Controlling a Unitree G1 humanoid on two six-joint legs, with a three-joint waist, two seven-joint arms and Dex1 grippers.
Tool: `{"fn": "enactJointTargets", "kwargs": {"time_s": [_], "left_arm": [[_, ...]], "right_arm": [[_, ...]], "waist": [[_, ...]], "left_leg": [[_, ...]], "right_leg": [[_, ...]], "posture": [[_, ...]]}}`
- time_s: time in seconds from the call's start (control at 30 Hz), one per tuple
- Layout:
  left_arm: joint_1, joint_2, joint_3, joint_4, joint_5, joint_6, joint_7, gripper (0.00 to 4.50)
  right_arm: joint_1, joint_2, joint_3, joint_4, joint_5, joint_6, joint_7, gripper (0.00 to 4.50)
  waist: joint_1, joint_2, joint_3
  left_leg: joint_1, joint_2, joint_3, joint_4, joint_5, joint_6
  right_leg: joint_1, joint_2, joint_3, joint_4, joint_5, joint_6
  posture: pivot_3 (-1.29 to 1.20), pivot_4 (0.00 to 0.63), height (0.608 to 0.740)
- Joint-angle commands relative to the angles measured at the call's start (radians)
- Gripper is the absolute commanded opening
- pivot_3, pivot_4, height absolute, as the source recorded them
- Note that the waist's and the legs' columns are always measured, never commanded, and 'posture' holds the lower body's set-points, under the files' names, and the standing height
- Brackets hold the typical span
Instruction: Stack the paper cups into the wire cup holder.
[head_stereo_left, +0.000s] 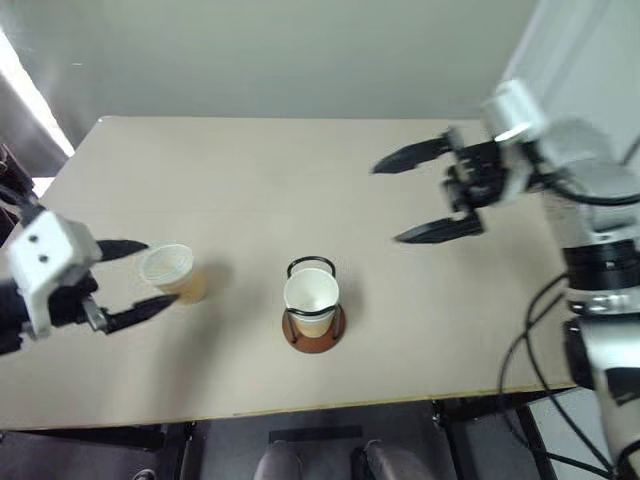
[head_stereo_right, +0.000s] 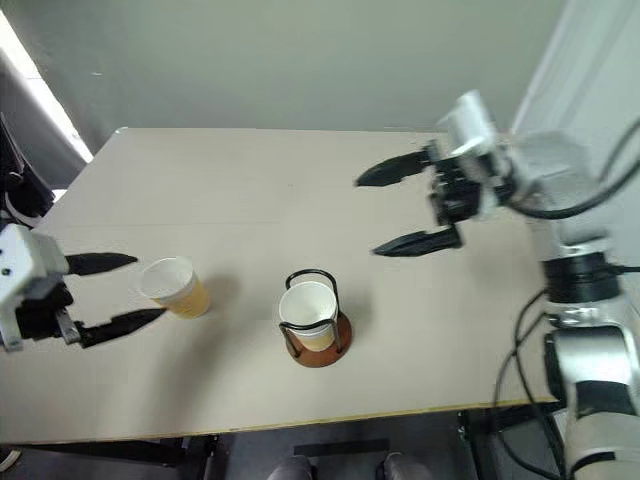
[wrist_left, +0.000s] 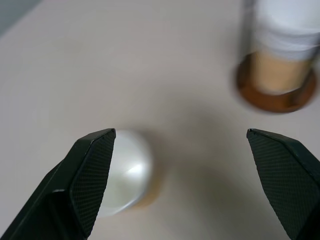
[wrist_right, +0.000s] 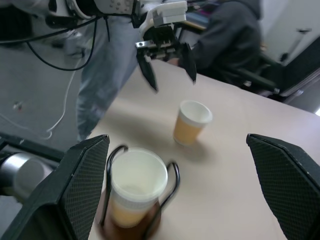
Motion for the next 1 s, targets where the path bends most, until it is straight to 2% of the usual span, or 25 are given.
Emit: {"fn": "enactJointTargets", "kwargs": {"time_s": [0.03,0.27,0.63,0.8,0.93,1.0], "left_arm": [[-0.035,0.053,-0.055,0.032,0.077,-0.073,-0.008,4.50],[-0.103,0.113,-0.209,0.103,0.195,-0.198,-0.030,4.50],[-0.024,0.126,-0.200,0.137,0.344,-0.270,-0.093,4.50],[-0.052,0.122,-0.295,0.148,0.401,-0.287,-0.051,4.50],[-0.146,0.106,-0.412,0.188,0.417,-0.304,-0.021,4.50],[-0.179,0.107,-0.441,0.209,0.421,-0.314,-0.020,4.12]], "right_arm": [[0.037,-0.009,-0.043,-0.080,0.075,0.074,-0.003,4.45],[0.065,-0.002,-0.121,-0.099,0.121,0.175,-0.083,4.45],[0.121,-0.017,-0.134,-0.144,0.095,0.177,-0.130,4.45],[0.117,-0.011,-0.125,-0.136,0.078,0.164,-0.135,4.45],[0.123,-0.003,-0.114,-0.141,0.063,0.155,-0.140,4.45],[0.124,-0.003,-0.112,-0.150,0.058,0.155,-0.144,4.50]], "waist": [[-0.005,0.001,0.000],[-0.015,0.001,0.001],[-0.014,0.001,0.001],[-0.013,0.001,0.001],[-0.009,0.001,0.001],[-0.009,0.001,0.001]], "left_leg": [[0.000,-0.001,0.001,0.001,-0.001,-0.001],[0.000,-0.001,0.002,0.000,-0.002,0.001],[-0.002,-0.001,0.002,0.000,-0.009,0.010],[-0.001,-0.001,0.001,0.001,-0.009,0.011],[-0.001,-0.001,0.000,0.001,-0.009,0.011],[-0.001,-0.001,0.000,0.001,-0.009,0.011]], "right_leg": [[0.000,0.000,0.000,0.000,0.000,0.000],[-0.002,0.002,0.002,0.001,0.000,0.000],[-0.003,0.002,0.002,0.000,0.000,0.000],[-0.003,0.002,0.002,0.000,0.000,0.000],[-0.003,0.002,0.001,0.001,0.000,0.000],[-0.003,0.001,0.001,0.001,0.000,0.000]], "posture": [[0.00,0.150,0.740],[0.00,0.150,0.740],[0.00,0.150,0.740],[0.00,0.150,0.740],[0.00,0.150,0.740],[0.00,0.150,0.740]]}}
